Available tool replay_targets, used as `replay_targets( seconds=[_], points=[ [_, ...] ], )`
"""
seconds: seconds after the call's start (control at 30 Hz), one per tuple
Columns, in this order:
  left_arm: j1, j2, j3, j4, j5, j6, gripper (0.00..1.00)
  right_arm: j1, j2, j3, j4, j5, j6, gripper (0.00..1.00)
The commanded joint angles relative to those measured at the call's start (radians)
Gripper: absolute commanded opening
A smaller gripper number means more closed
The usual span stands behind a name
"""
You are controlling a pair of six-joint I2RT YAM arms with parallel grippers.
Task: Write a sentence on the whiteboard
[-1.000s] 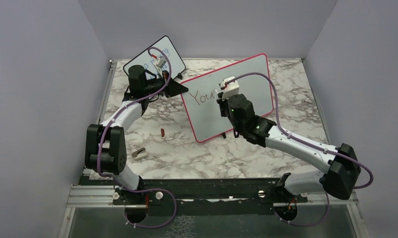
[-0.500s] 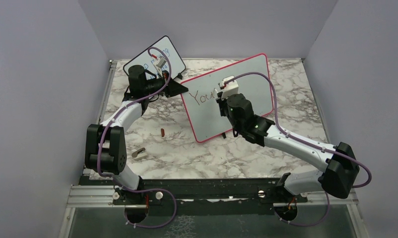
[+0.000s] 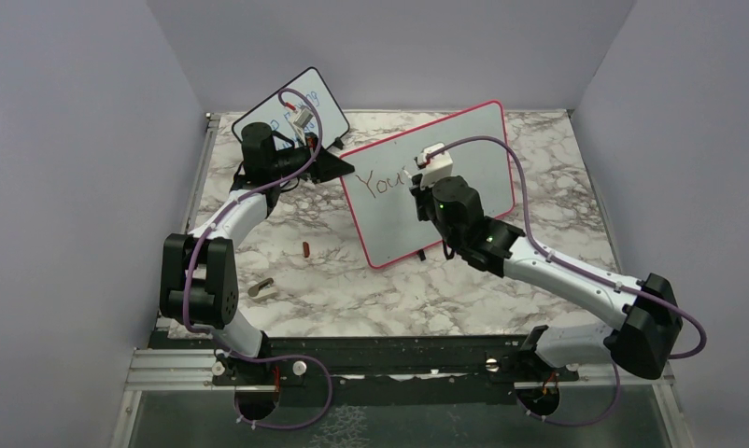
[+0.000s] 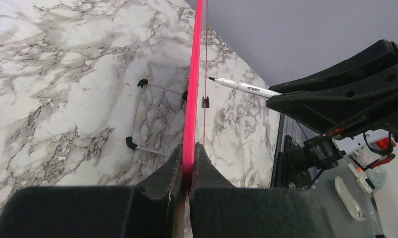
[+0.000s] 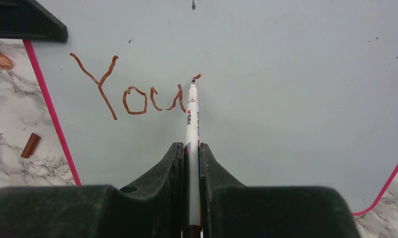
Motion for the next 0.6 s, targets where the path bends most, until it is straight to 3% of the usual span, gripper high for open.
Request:
replay_targets(
  seconds=[0.0,0.57],
  points=[
    [-0.015,0.018,0.008,-0.030,0.038,0.018,0.00,-0.004,-0.040,0.005,-0.015,-0.005,0.000,0.01],
    [-0.016,0.019,0.008,-0.029,0.039,0.018,0.00,-0.026,0.001,-0.005,0.025,0.036,-0.025,0.01]
  ],
)
